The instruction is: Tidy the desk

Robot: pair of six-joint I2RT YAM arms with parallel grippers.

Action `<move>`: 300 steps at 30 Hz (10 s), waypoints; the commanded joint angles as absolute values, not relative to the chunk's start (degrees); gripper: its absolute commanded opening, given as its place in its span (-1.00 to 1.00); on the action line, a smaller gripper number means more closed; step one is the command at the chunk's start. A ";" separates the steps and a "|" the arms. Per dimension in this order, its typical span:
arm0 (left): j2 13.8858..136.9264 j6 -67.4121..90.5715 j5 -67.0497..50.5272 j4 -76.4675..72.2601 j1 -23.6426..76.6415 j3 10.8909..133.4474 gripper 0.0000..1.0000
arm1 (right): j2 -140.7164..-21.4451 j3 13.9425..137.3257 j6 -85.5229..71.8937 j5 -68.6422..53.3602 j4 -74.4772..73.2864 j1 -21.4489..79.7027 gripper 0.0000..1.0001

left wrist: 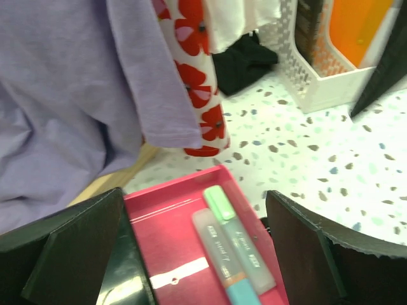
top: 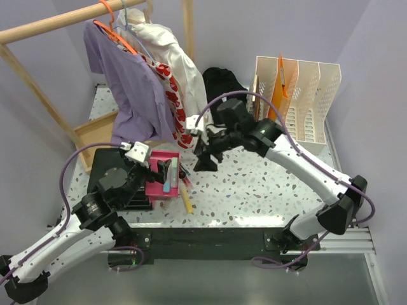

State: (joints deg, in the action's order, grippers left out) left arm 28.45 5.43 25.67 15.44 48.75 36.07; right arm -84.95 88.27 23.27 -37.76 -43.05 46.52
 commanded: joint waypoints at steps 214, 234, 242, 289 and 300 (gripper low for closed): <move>76.72 40.52 32.34 26.63 59.15 54.58 -0.10 | -56.25 49.48 13.45 -39.46 -22.50 7.47 0.64; 75.59 44.38 48.69 42.63 53.44 55.81 0.99 | -55.90 49.75 13.97 -38.58 -22.94 7.47 0.64; 71.81 43.69 48.08 43.59 52.38 55.63 1.00 | -55.99 49.75 14.06 -38.50 -22.94 7.47 0.65; 39.29 7.83 33.22 19.25 52.38 50.29 0.93 | -89.01 67.75 21.21 -50.28 -32.79 38.57 0.97; 29.01 2.99 41.22 13.10 52.30 38.41 0.93 | -110.12 82.52 -21.77 -42.63 -13.55 48.60 0.97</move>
State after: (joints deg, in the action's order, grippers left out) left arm 31.75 6.42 36.84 17.96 52.62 40.73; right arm -107.42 78.24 -1.15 -45.47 -23.51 48.31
